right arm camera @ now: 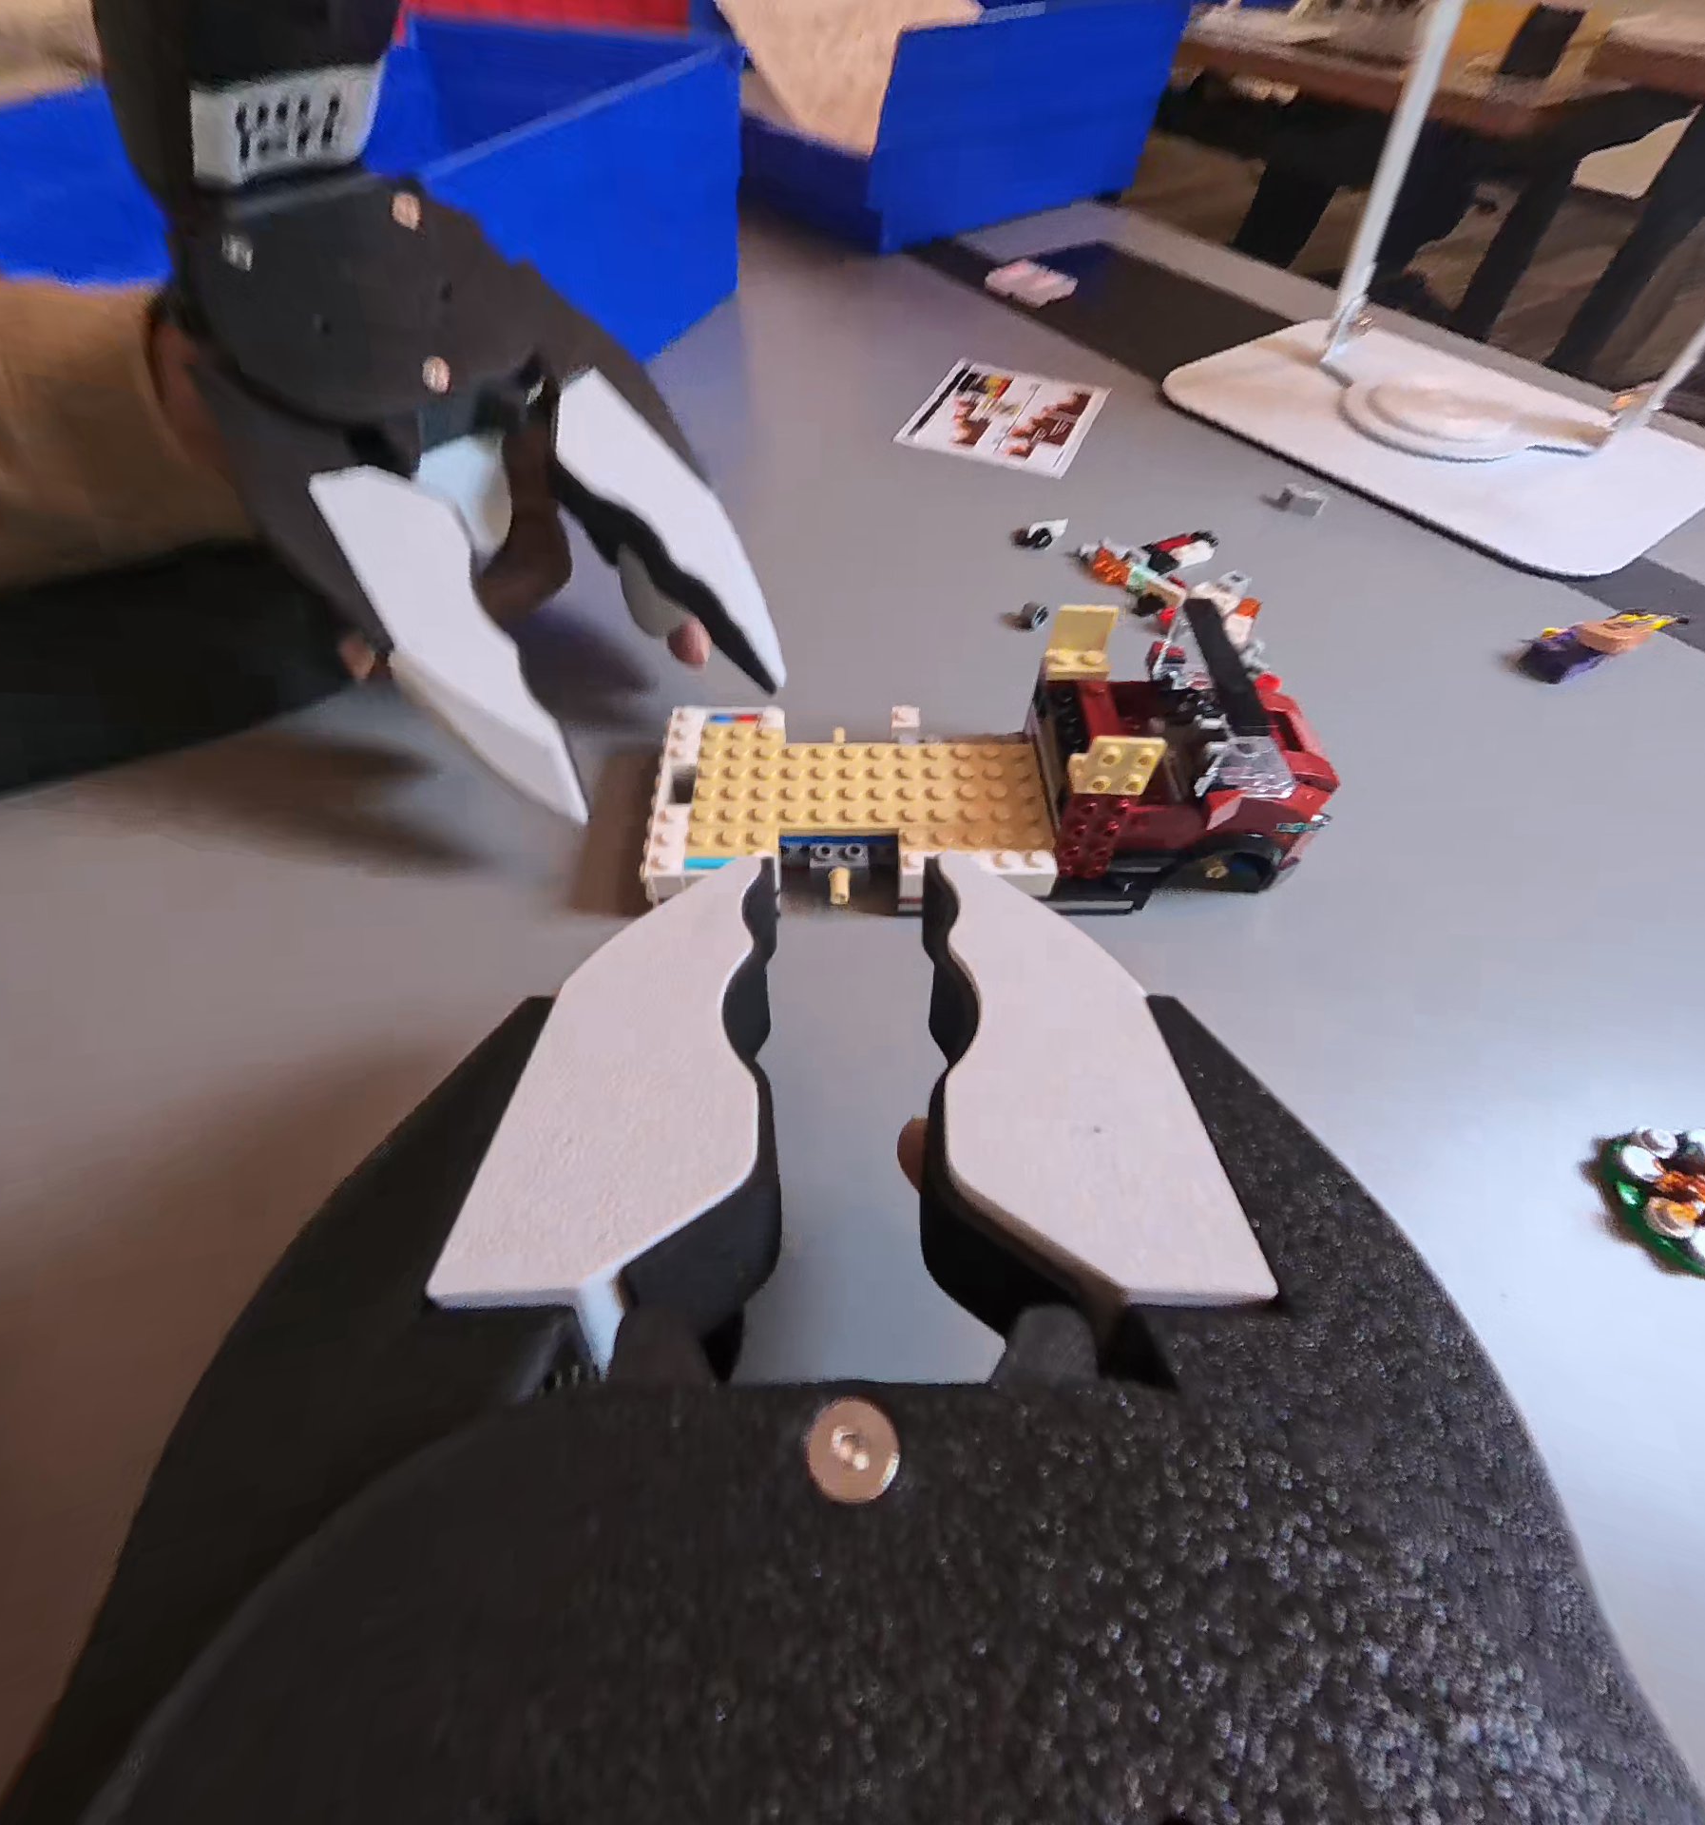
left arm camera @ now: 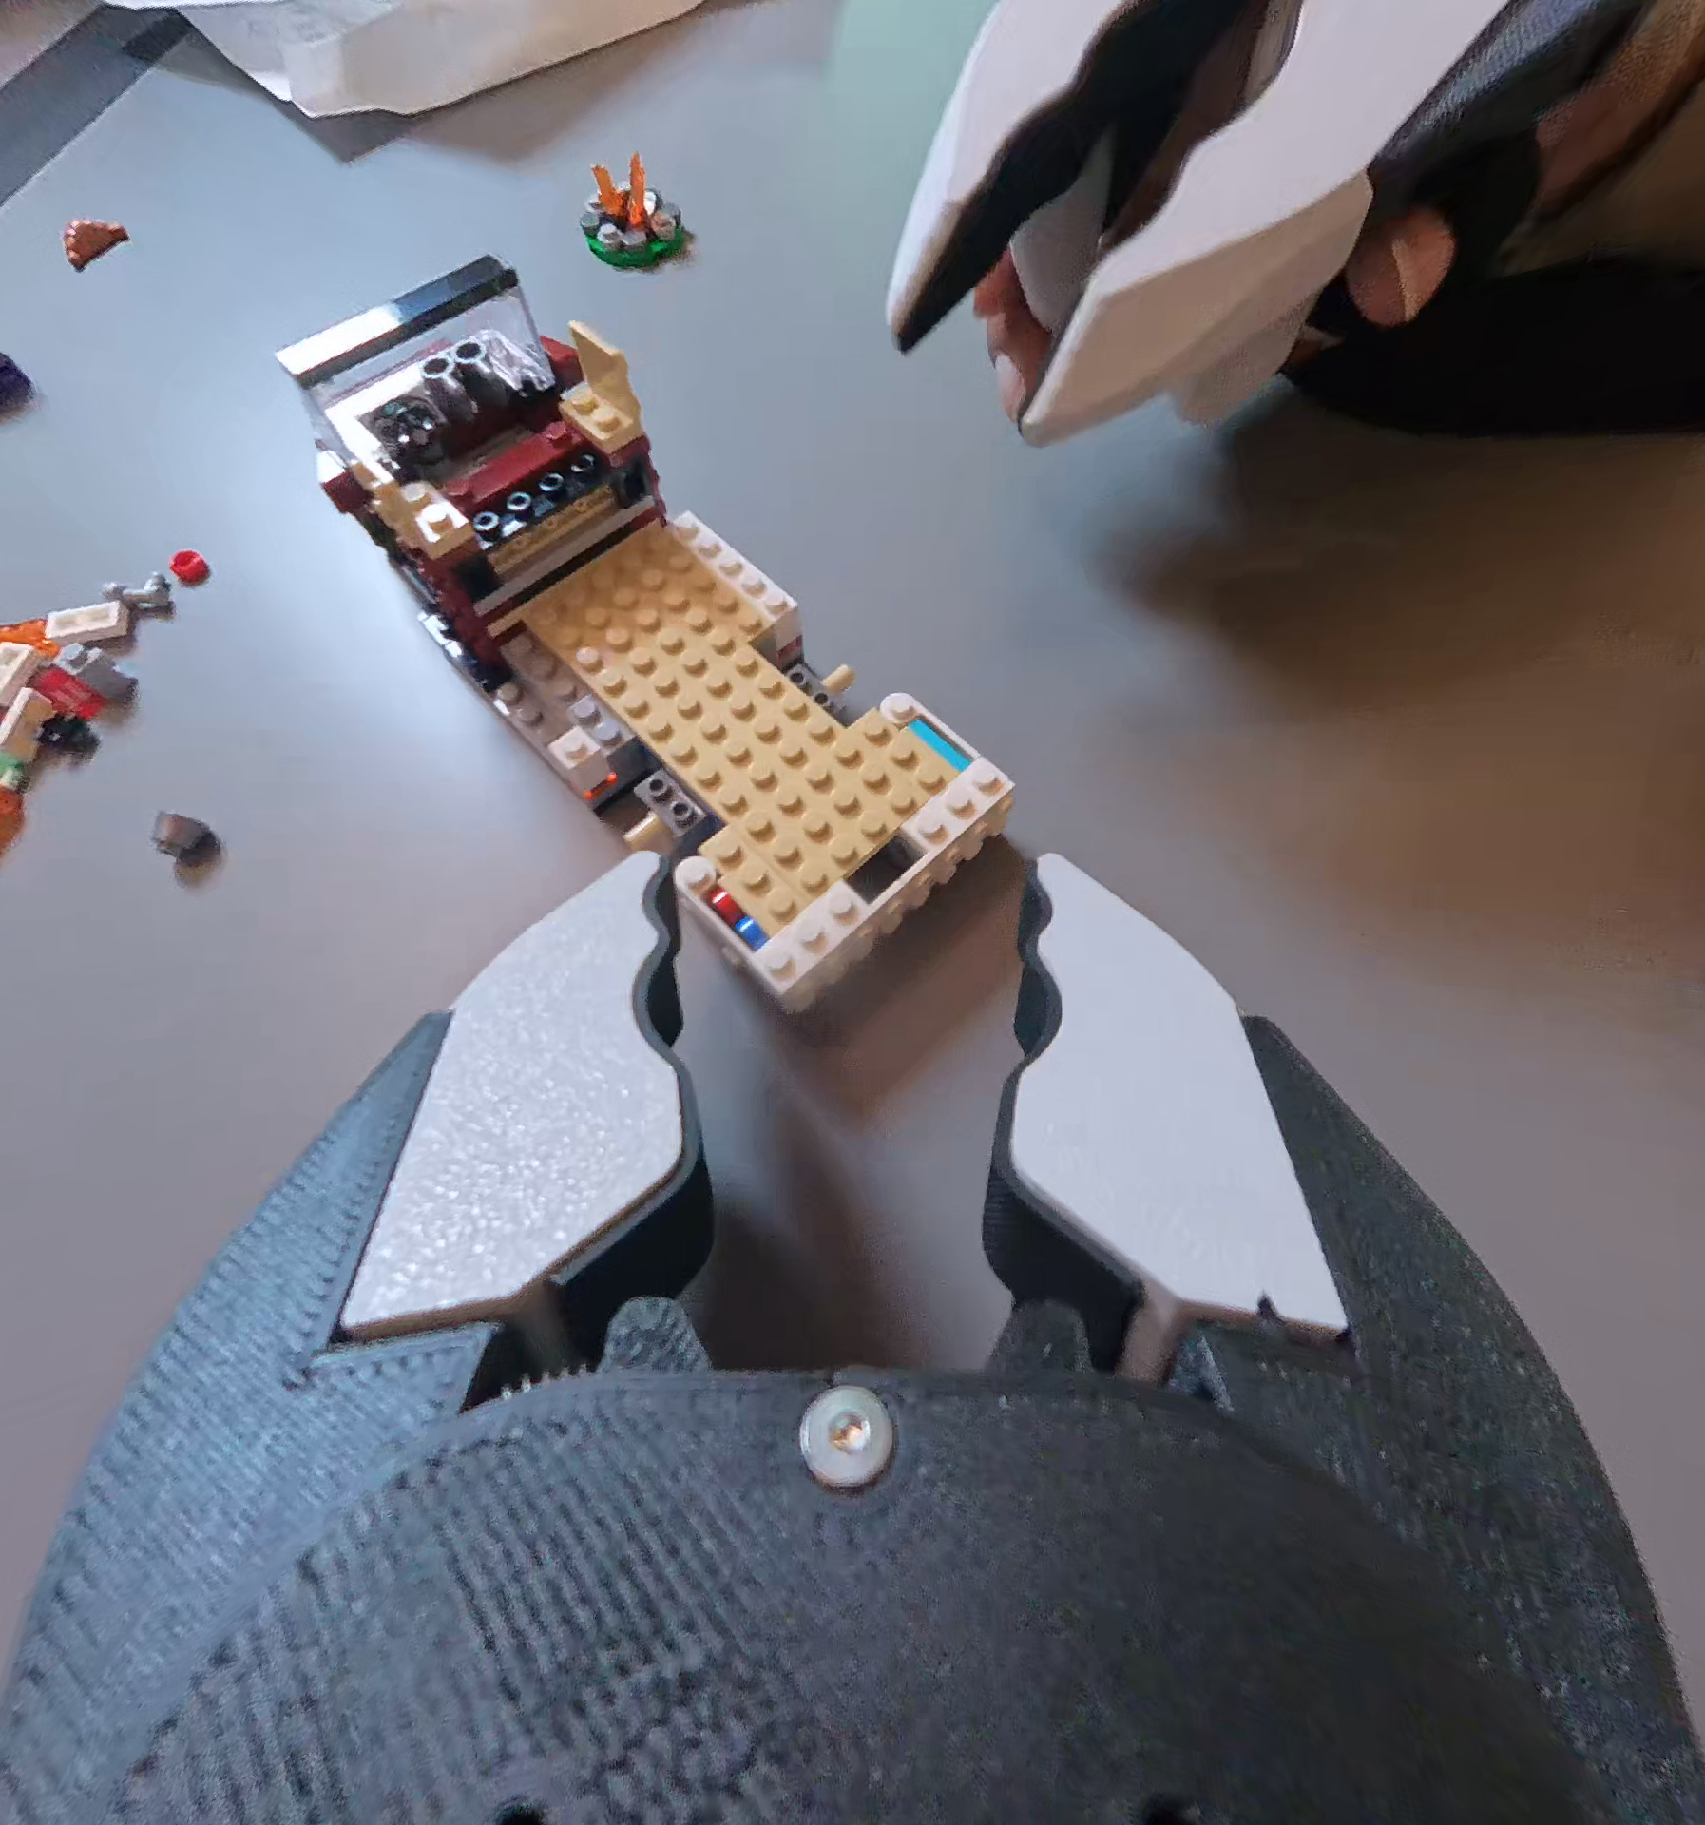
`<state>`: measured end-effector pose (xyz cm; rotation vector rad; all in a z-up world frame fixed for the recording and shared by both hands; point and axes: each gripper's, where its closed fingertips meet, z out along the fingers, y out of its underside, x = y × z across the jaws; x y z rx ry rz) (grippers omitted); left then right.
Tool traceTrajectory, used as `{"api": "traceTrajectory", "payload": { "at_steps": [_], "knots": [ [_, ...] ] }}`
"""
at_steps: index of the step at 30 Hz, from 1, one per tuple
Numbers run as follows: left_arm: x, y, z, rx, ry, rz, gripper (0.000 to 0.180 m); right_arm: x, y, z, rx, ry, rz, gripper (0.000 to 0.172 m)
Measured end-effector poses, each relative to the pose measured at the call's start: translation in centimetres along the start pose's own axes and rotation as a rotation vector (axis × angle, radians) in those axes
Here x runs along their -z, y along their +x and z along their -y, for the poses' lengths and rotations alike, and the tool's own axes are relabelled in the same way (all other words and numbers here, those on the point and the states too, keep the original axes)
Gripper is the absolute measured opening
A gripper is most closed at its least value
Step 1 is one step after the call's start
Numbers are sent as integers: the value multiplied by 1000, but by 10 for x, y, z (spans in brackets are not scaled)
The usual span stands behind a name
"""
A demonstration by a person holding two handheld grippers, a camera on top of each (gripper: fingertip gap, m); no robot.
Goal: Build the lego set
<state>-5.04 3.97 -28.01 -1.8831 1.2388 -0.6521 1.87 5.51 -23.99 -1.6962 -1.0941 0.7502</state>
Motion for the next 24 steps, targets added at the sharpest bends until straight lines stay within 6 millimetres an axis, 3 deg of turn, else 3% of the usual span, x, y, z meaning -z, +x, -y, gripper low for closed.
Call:
{"api": "traceTrajectory", "payload": {
  "at_steps": [2, 5, 17, 24],
  "knots": [
    [-7, 4, 0, -19, -15, 23, 71, 2, 5, 6, -69, 57, -7, 27],
    [-10, -5, -1, -79, -29, 101, 54, 3, 12, 12, -131, 114, -20, 26],
    [4, -29, -10, -52, -9, 126, 54, 11, 35, 21, -148, 224, -121, 24],
    [7, -30, -13, -121, -7, 118, 49, 18, 47, 24, -184, 262, -139, 23]
  ]
}}
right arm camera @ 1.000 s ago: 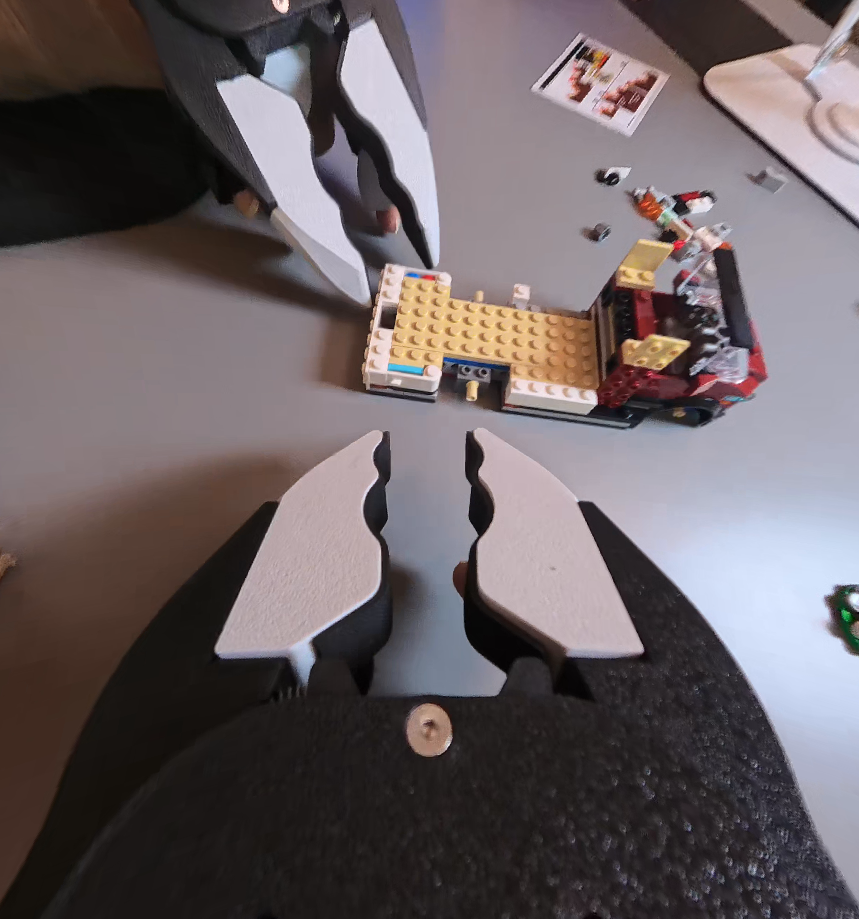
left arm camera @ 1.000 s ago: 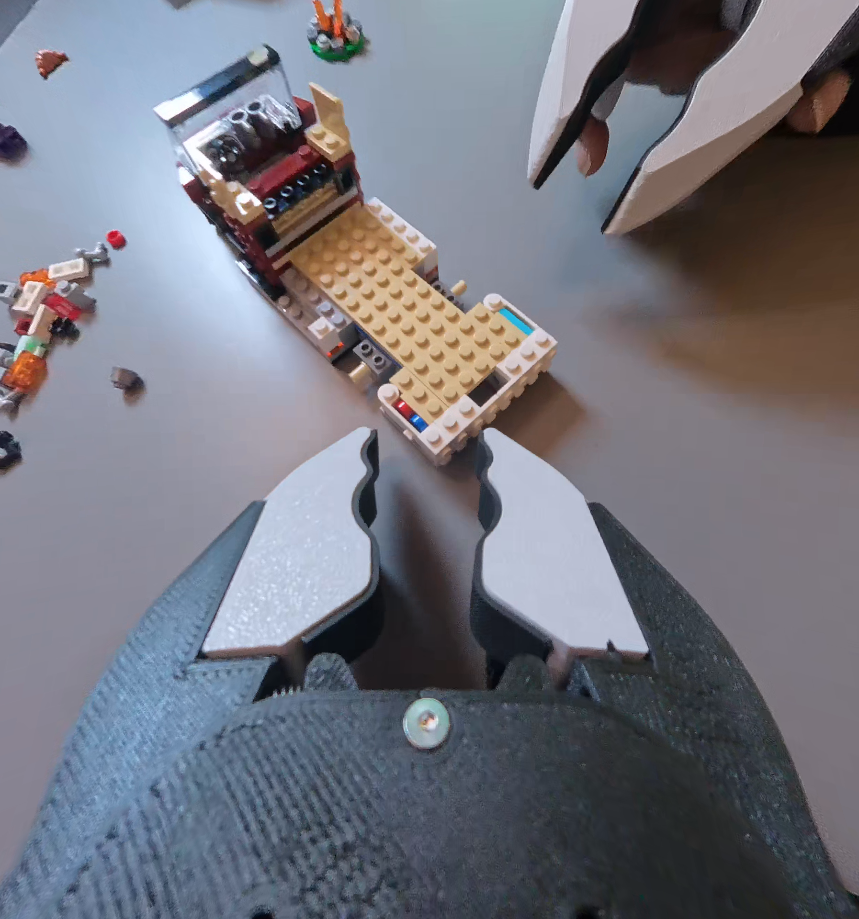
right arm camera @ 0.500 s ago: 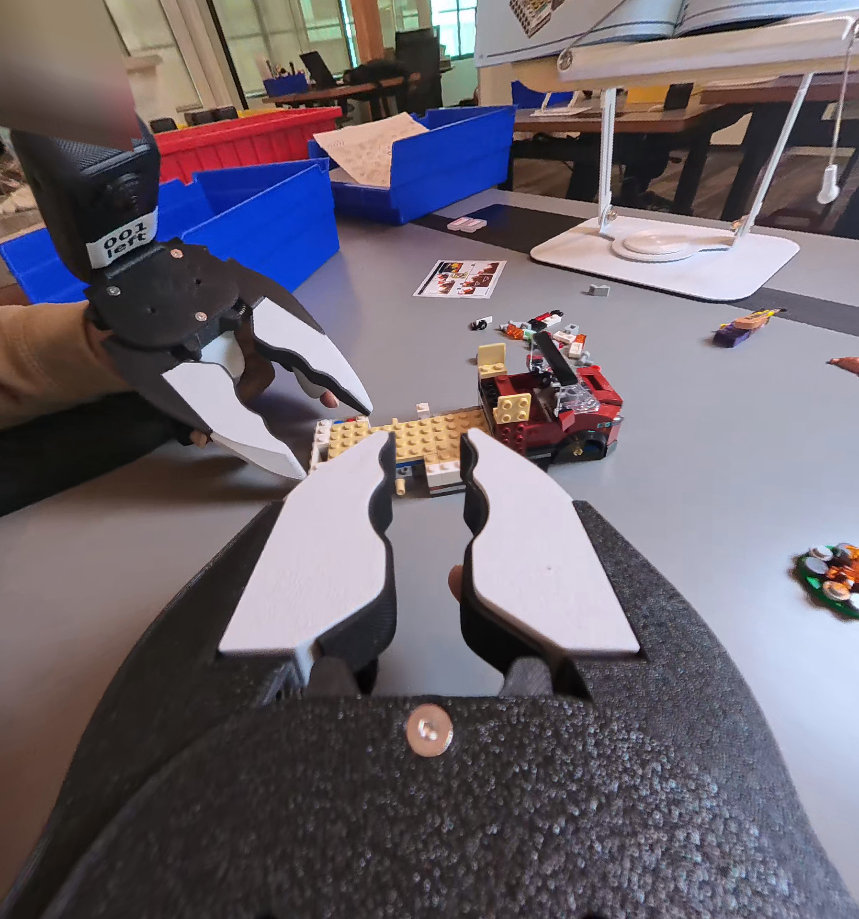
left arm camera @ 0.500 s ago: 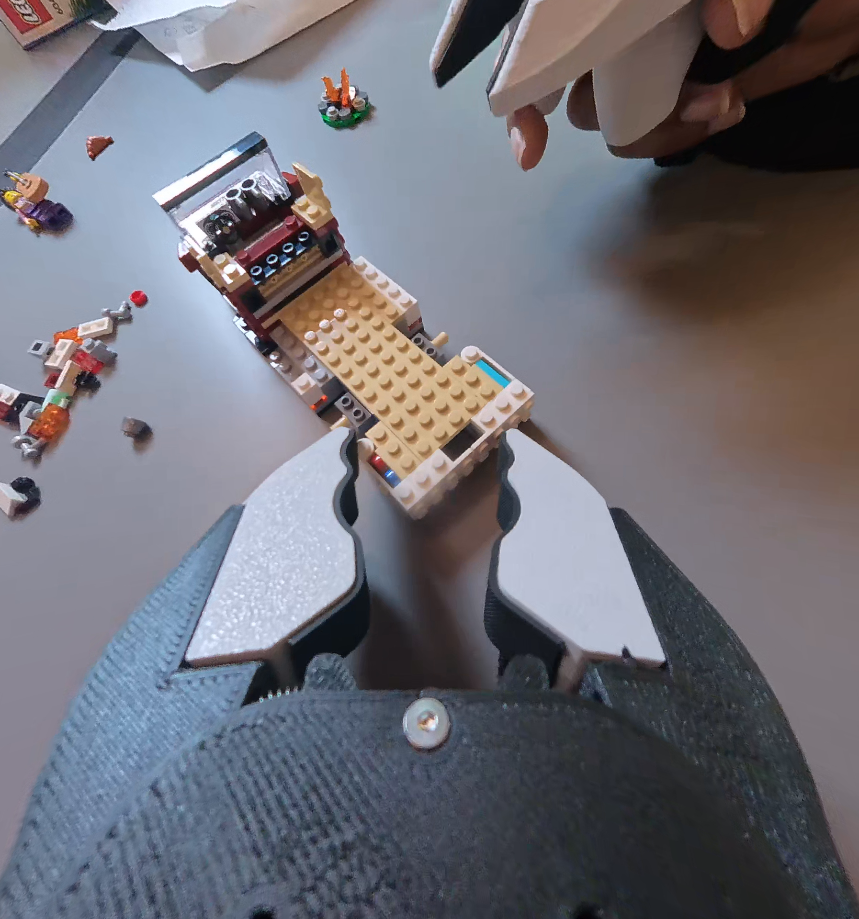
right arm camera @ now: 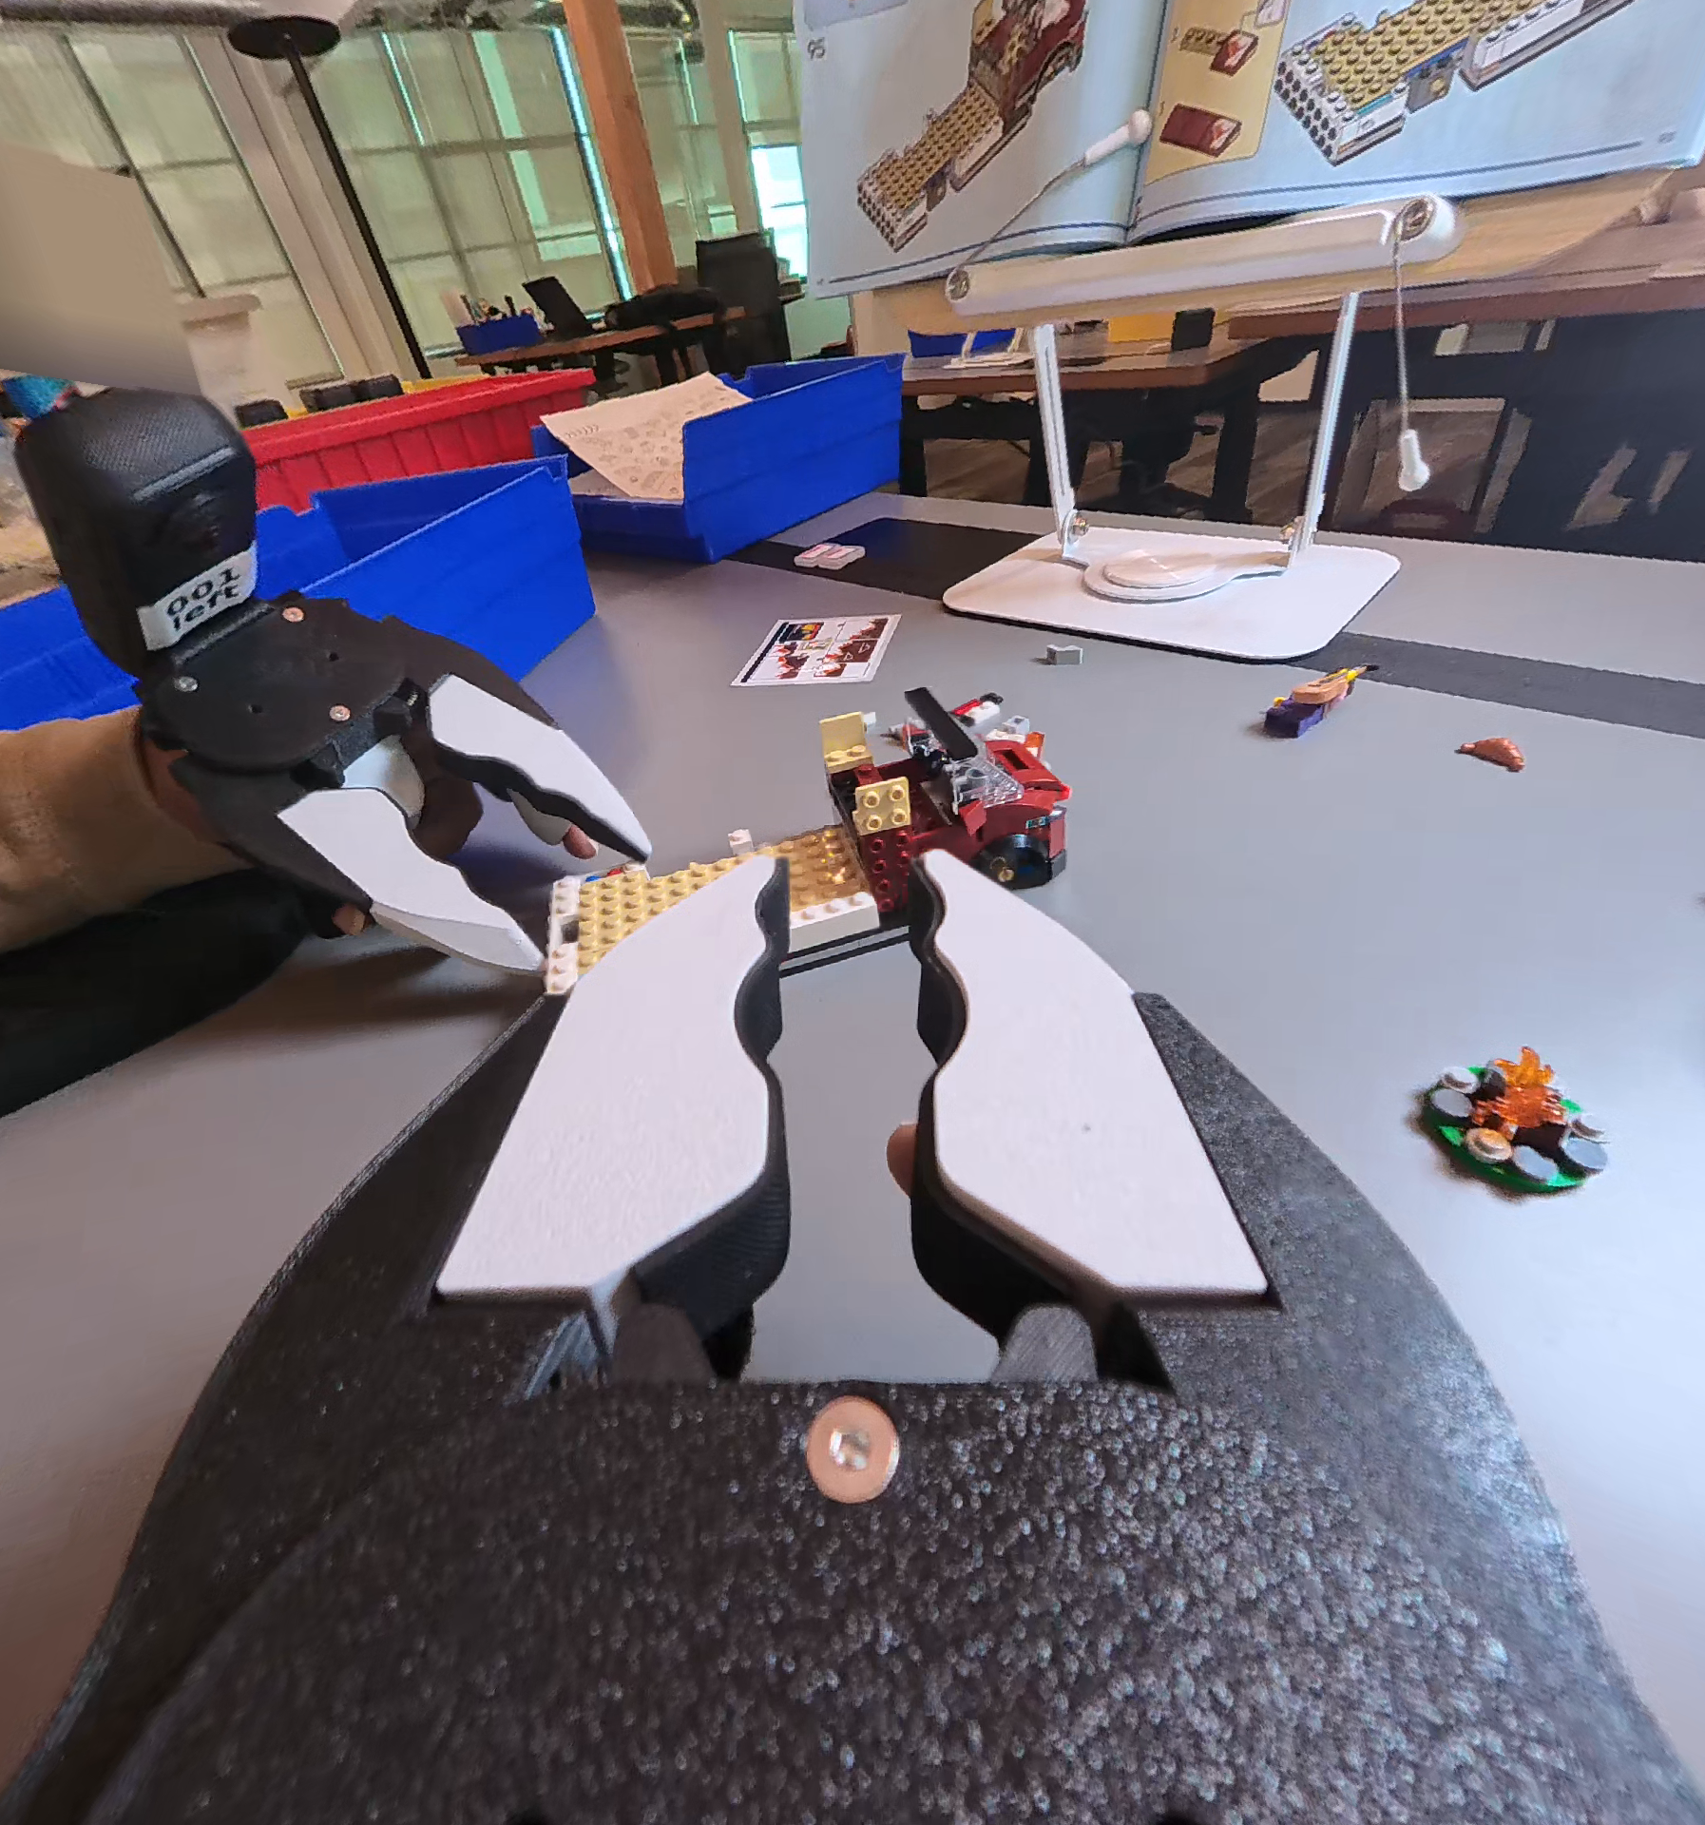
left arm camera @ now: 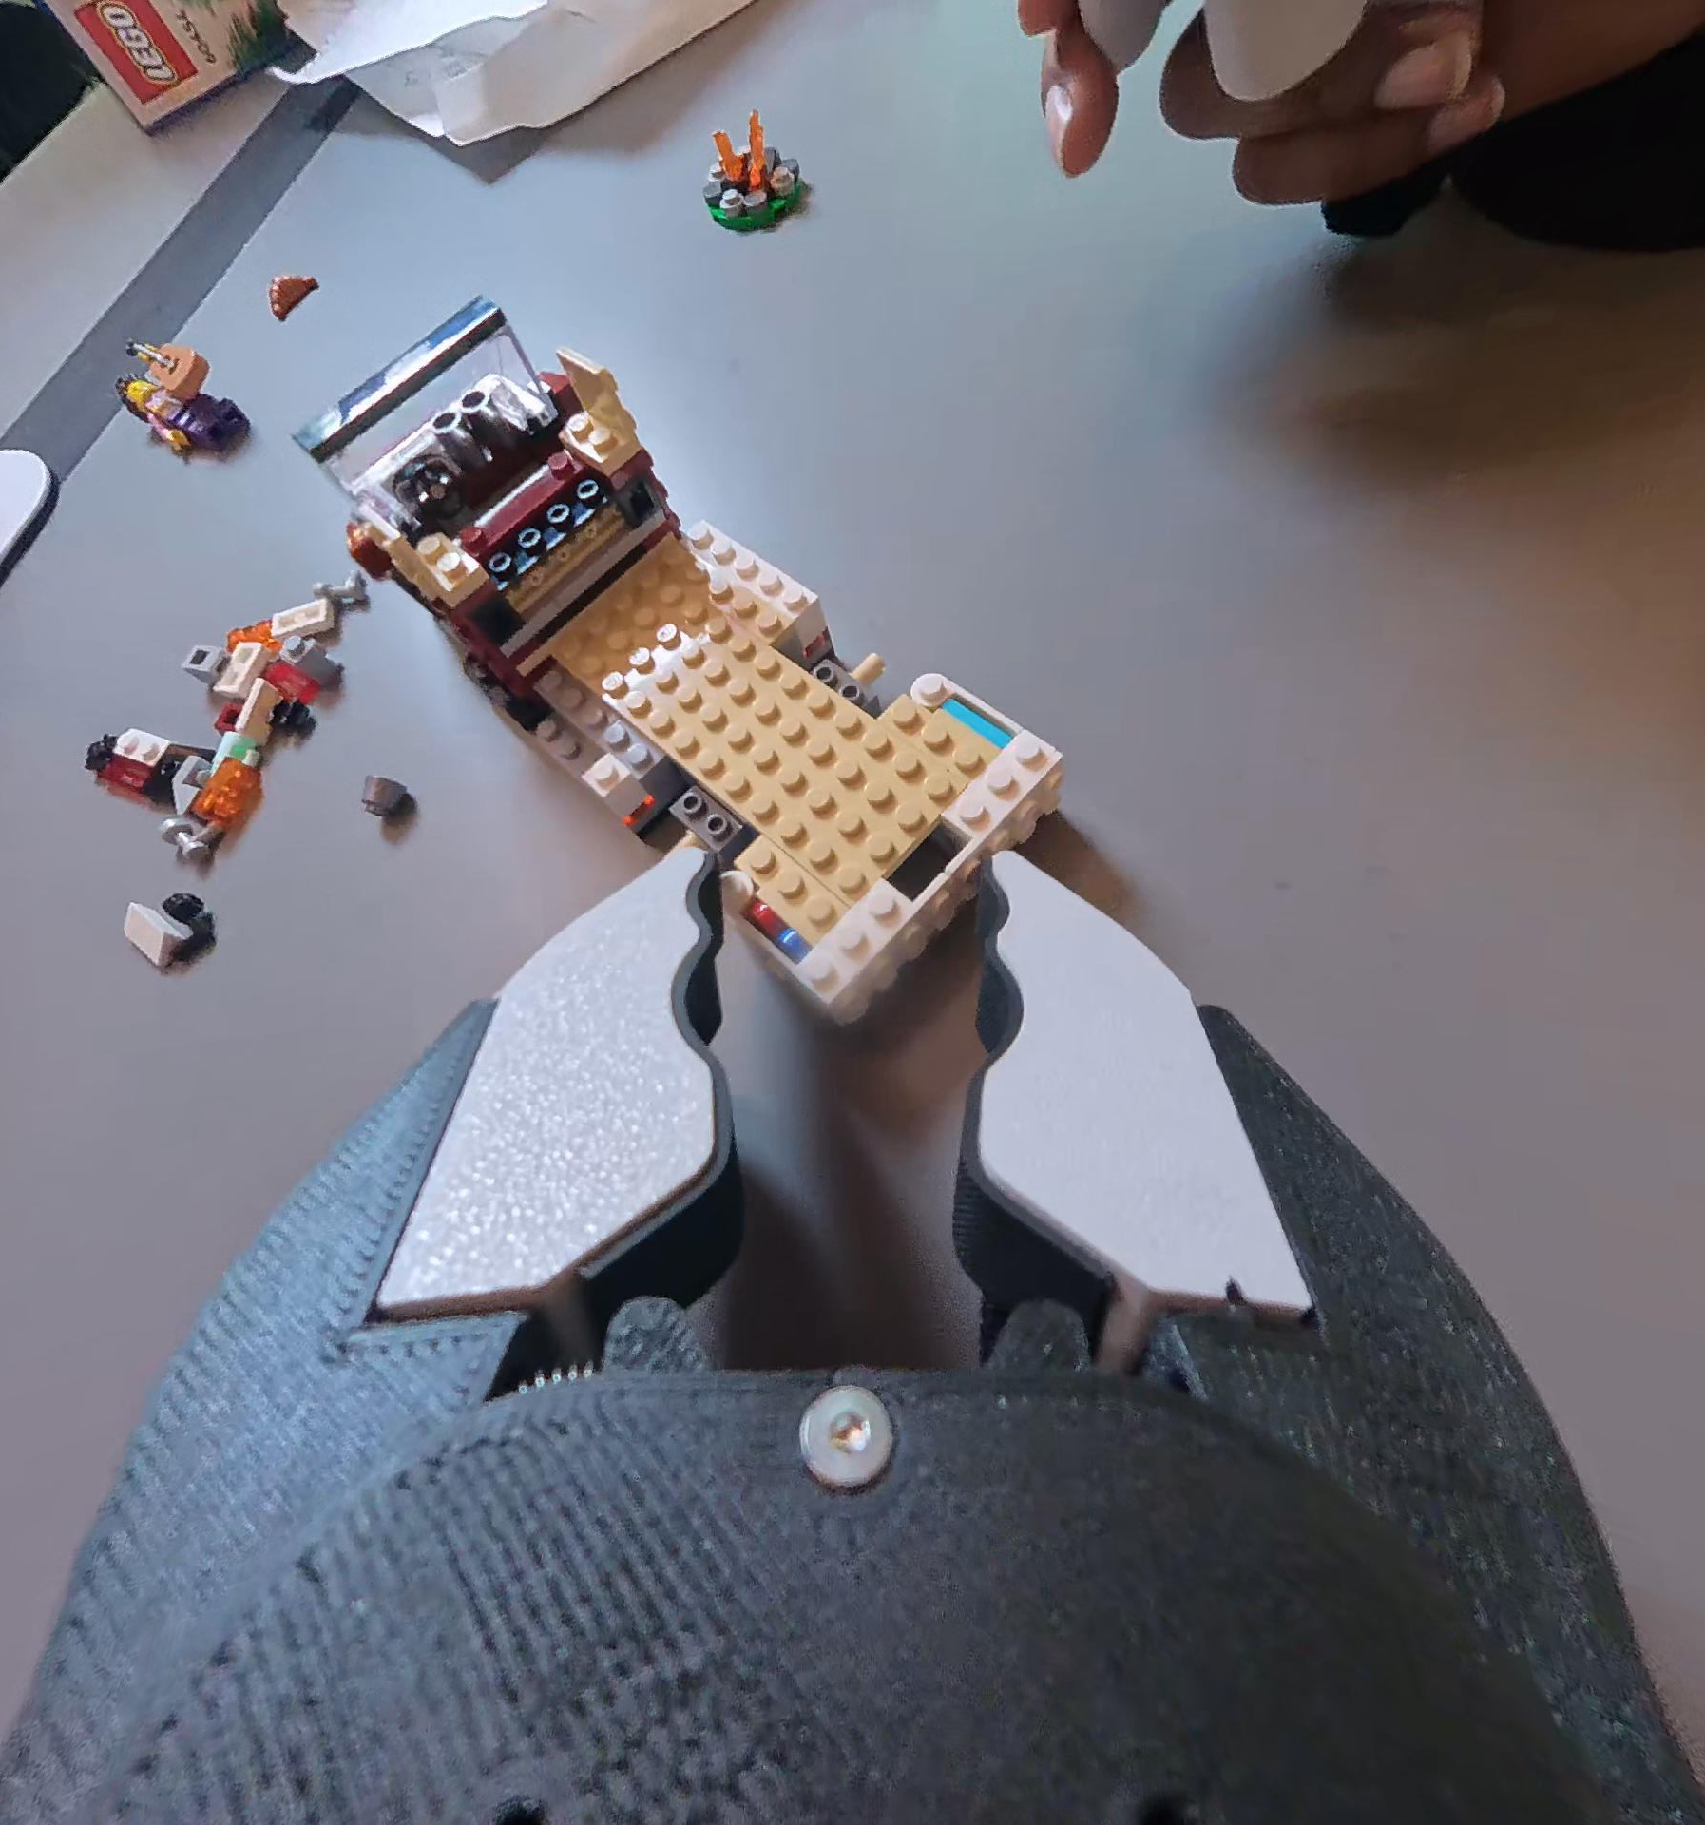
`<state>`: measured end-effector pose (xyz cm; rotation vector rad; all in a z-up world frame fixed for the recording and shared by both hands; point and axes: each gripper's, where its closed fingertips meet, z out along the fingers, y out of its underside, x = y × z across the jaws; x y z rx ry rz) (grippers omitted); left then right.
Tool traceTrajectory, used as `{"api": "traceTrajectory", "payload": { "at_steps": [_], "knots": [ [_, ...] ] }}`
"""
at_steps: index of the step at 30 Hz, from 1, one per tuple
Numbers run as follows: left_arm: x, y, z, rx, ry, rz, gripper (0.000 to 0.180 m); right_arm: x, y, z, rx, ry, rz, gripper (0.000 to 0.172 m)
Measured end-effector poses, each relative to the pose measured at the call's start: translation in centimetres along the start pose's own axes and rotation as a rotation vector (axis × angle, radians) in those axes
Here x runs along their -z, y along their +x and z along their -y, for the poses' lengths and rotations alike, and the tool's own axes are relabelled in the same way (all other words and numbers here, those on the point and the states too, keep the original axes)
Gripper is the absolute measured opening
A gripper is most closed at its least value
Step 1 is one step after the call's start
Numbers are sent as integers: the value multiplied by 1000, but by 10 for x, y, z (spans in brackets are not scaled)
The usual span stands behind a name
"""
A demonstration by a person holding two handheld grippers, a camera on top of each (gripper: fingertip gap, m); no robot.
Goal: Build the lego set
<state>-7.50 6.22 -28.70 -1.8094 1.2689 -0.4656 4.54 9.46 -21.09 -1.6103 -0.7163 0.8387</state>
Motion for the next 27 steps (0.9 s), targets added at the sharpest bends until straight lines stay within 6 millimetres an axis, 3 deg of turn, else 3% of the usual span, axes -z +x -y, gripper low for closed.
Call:
{"api": "traceTrajectory", "payload": {
  "at_steps": [7, 27],
  "knots": [
    [0, 1, 0, -21, 9, -13, 49, 3, 8, 4, -58, 27, -5, 23],
    [-16, 3, 11, -139, 28, -63, 43, 3, 8, 5, 58, 33, -76, 21]
  ]
}}
